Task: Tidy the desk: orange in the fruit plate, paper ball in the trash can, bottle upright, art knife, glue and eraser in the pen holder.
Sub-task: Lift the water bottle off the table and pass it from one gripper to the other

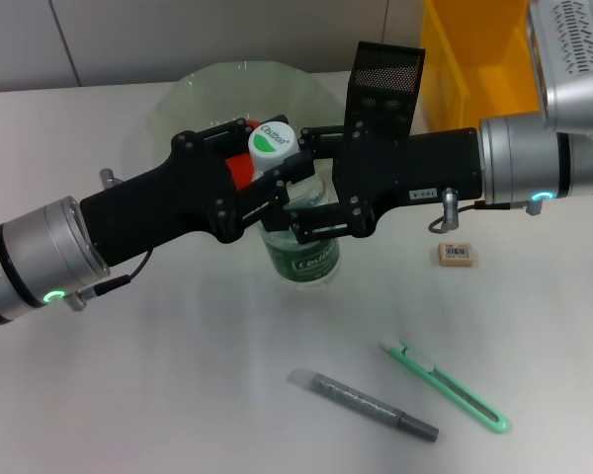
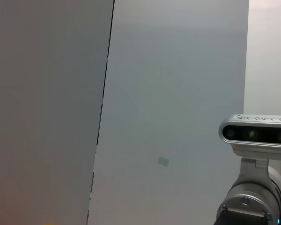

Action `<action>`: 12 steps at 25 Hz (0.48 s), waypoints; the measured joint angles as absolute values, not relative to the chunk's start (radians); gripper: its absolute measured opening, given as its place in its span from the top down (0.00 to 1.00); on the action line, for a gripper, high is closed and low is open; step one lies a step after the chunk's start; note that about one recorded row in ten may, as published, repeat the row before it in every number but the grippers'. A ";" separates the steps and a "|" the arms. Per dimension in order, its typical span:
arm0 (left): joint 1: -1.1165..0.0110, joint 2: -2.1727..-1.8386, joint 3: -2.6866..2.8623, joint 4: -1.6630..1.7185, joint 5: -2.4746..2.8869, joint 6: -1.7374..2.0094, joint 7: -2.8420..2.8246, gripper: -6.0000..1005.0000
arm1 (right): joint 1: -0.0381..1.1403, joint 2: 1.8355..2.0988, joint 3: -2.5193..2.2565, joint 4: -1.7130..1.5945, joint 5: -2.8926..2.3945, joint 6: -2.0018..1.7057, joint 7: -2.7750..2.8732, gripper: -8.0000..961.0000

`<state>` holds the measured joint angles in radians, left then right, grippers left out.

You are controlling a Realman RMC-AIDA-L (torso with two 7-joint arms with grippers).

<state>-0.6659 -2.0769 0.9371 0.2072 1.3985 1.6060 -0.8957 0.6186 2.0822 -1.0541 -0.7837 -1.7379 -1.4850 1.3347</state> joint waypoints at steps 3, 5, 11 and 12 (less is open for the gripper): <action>-0.667 -2.077 0.937 0.207 1.398 1.607 -0.896 0.56 | 0.620 2.082 -1.054 -0.785 -1.738 -1.486 1.339 0.25; -0.667 -2.077 0.937 0.207 1.398 1.608 -0.896 0.56 | 0.620 2.083 -1.054 -0.786 -1.738 -1.487 1.343 0.25; -0.667 -2.077 0.937 0.207 1.398 1.609 -0.896 0.56 | 0.620 2.083 -1.054 -0.787 -1.738 -1.488 1.348 0.25; -0.667 -2.077 0.937 0.207 1.397 1.609 -0.896 0.56 | 0.619 2.083 -1.054 -0.788 -1.738 -1.488 1.348 0.25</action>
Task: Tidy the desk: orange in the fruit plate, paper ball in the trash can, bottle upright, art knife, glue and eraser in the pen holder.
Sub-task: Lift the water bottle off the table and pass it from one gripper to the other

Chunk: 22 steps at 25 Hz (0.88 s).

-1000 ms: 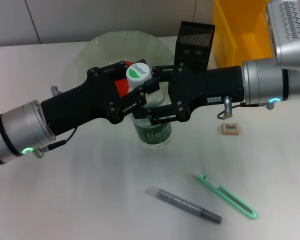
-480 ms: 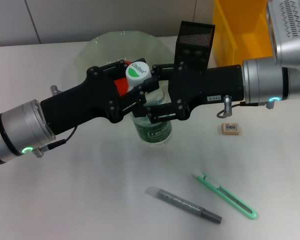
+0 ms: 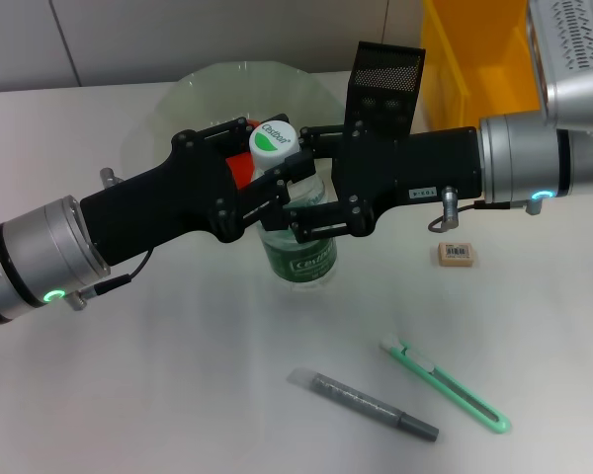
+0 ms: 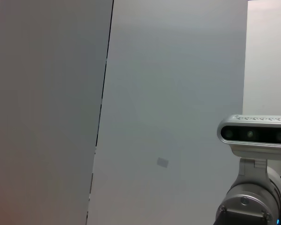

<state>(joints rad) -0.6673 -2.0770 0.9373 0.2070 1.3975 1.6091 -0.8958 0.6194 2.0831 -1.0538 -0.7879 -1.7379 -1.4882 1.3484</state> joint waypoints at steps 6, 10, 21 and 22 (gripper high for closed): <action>-0.667 -2.076 0.937 0.207 1.398 1.610 -0.896 0.56 | 0.618 2.083 -1.054 -0.789 -1.738 -1.490 1.348 0.25; -0.667 -2.076 0.937 0.207 1.398 1.610 -0.896 0.56 | 0.618 2.083 -1.054 -0.795 -1.738 -1.492 1.349 0.25; -0.658 -2.073 0.962 0.254 1.401 1.617 -0.932 0.56 | 0.619 2.079 -1.058 -0.823 -1.745 -1.506 1.427 0.26; -0.656 -2.073 0.968 0.262 1.401 1.617 -0.938 0.56 | 0.618 2.078 -1.063 -0.829 -1.746 -1.506 1.436 0.27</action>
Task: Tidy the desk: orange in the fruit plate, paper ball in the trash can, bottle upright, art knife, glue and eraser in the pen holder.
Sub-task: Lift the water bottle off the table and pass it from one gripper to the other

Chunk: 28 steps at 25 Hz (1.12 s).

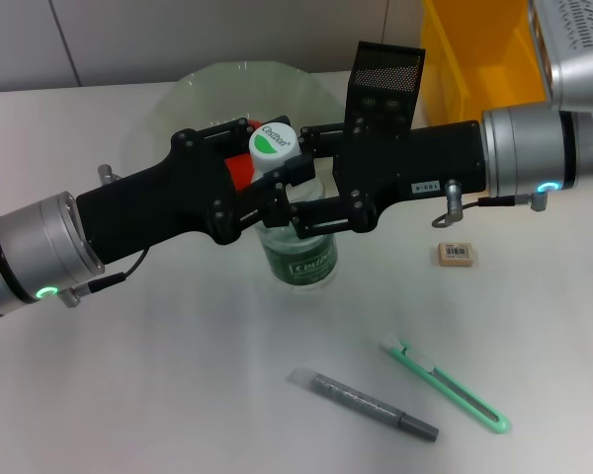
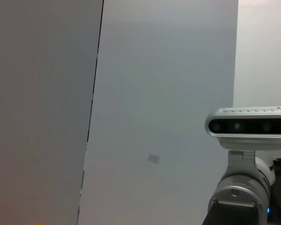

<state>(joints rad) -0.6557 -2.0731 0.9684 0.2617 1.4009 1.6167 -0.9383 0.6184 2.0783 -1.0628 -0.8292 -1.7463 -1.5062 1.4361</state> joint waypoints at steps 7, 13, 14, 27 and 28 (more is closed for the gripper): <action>-0.655 -2.074 0.978 0.268 1.403 1.617 -0.945 0.56 | 0.611 2.076 -1.101 -0.874 -1.770 -1.506 1.483 0.28; -0.655 -2.073 0.986 0.269 1.403 1.617 -0.946 0.56 | 0.604 2.077 -1.104 -0.888 -1.773 -1.507 1.493 0.28; -0.656 -2.073 0.986 0.269 1.403 1.617 -0.947 0.56 | 0.604 2.077 -1.104 -0.888 -1.773 -1.507 1.493 0.28; -0.654 -2.070 1.006 0.299 1.401 1.616 -0.976 0.56 | 0.566 2.079 -1.105 -0.953 -1.773 -1.515 1.530 0.28; -0.654 -2.070 1.008 0.302 1.400 1.615 -0.979 0.56 | 0.564 2.079 -1.105 -0.955 -1.773 -1.515 1.533 0.28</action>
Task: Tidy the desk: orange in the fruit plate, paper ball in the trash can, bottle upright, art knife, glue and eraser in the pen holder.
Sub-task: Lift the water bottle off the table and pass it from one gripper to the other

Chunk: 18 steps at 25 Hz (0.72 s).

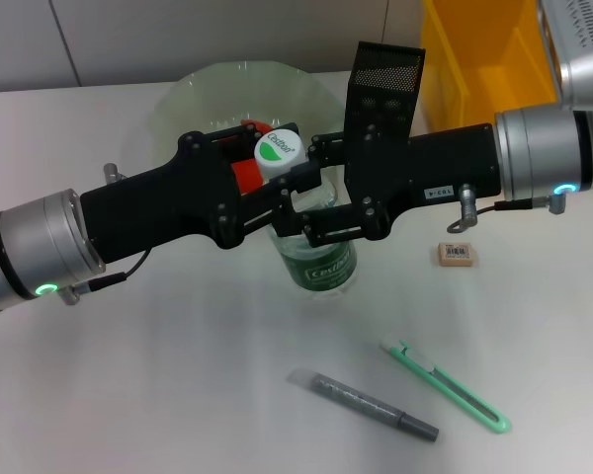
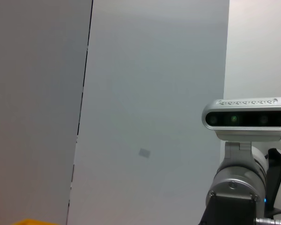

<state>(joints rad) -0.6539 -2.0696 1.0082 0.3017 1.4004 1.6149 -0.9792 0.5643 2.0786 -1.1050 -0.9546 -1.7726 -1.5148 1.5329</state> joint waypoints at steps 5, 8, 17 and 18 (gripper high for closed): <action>-0.652 -2.069 1.023 0.314 1.399 1.612 -0.991 0.56 | 0.562 2.078 -1.105 -0.966 -1.775 -1.521 1.546 0.28; -0.652 -2.069 1.027 0.322 1.399 1.611 -0.998 0.56 | 0.560 2.077 -1.105 -0.973 -1.775 -1.521 1.549 0.28; -0.651 -2.069 1.041 0.333 1.401 1.609 -1.011 0.56 | 0.564 2.078 -1.145 -1.048 -1.846 -1.530 1.597 0.28; -0.651 -2.069 1.041 0.334 1.401 1.609 -1.011 0.56 | 0.563 2.078 -1.149 -1.053 -1.848 -1.529 1.597 0.28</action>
<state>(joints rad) -0.6515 -2.0693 1.0411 0.3335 1.4009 1.6087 -1.0114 0.5632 2.0776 -1.1487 -1.0534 -1.8477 -1.5290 1.5971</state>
